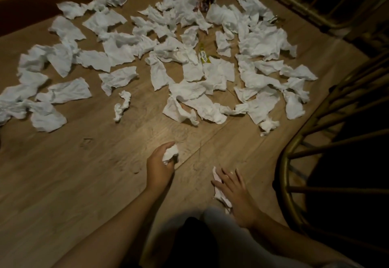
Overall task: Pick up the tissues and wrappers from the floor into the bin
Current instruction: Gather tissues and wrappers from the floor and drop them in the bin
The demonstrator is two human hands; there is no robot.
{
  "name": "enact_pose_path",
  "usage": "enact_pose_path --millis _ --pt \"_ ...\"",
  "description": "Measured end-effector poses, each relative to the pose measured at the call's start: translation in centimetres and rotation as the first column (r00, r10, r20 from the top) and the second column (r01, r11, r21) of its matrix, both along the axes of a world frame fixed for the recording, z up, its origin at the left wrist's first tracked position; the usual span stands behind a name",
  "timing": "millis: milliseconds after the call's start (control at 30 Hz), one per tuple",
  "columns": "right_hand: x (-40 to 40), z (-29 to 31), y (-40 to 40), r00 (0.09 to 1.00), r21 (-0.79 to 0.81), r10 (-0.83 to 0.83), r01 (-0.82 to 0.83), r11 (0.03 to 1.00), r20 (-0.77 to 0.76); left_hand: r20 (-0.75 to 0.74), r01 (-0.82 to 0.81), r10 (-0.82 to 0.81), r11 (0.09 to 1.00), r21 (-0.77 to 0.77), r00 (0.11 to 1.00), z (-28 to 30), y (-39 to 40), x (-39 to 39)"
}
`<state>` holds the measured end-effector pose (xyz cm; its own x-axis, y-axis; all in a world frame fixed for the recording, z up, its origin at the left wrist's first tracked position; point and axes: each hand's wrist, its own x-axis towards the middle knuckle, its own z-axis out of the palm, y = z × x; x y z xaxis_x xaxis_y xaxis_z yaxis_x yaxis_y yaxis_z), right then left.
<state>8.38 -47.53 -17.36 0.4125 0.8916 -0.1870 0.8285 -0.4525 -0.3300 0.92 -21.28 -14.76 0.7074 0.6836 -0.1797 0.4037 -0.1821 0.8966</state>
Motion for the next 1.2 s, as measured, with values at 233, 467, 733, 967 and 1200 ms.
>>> enact_pose_path --millis 233,467,733,967,1200 --pt "2.2 -0.7 2.5 0.959 0.259 -0.241 0.272 0.927 -0.146 -0.067 -0.055 0.053 0.998 -0.037 0.996 1.4 1.0 0.5" --pt "7.8 4.6 13.3 0.869 0.452 -0.402 0.494 0.743 -0.288 0.036 -0.413 0.417 0.907 -0.083 0.908 3.3 5.1 3.5" --pt "11.2 3.5 25.0 0.969 0.542 -0.227 0.244 0.804 -0.100 0.039 -0.309 0.309 0.923 0.229 0.950 1.6 13.4 4.9" --pt "8.6 -0.4 24.8 0.968 0.288 -0.250 0.241 0.927 -0.006 -0.194 0.035 0.042 0.926 0.376 0.980 -2.2 17.2 5.3" --pt "7.9 5.1 28.1 0.928 0.154 -0.259 0.307 0.939 -0.268 -0.195 -0.012 0.051 0.981 0.196 0.979 3.2 19.4 6.4"
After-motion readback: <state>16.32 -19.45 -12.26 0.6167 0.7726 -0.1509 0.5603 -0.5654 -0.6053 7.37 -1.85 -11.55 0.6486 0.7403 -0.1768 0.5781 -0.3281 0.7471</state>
